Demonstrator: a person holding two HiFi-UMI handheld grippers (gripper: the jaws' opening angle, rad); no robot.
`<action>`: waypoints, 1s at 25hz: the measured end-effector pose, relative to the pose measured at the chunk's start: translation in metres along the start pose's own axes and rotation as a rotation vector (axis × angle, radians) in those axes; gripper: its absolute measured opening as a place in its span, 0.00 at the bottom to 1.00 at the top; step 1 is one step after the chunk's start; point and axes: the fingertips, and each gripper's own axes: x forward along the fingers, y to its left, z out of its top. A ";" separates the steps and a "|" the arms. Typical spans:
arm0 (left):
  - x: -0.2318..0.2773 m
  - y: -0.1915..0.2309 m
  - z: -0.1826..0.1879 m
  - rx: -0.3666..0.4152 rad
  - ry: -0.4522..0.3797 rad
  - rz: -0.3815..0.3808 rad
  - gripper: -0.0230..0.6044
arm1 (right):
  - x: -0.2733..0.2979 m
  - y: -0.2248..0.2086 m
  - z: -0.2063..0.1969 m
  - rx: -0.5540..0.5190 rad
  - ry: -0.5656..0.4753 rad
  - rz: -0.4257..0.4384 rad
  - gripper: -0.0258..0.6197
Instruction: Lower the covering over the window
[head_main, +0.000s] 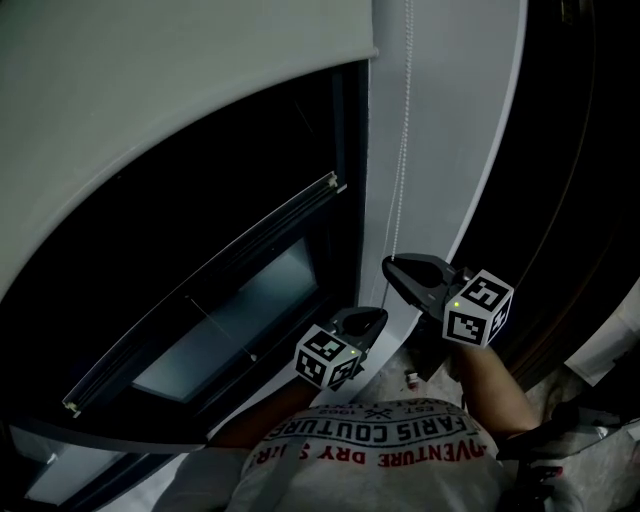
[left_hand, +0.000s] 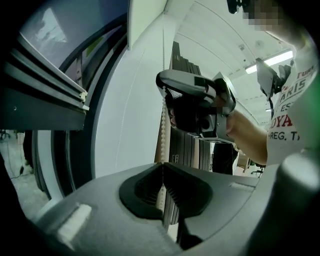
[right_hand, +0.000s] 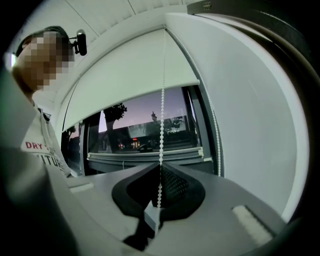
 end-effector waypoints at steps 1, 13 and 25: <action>0.003 0.002 -0.007 0.000 0.018 0.003 0.05 | 0.000 -0.003 -0.009 -0.012 0.019 -0.014 0.06; 0.007 0.022 -0.090 -0.018 0.152 0.050 0.06 | 0.007 -0.017 -0.098 -0.005 0.145 -0.089 0.06; -0.013 0.047 -0.051 -0.030 0.068 0.091 0.14 | 0.007 -0.020 -0.131 -0.020 0.201 -0.115 0.05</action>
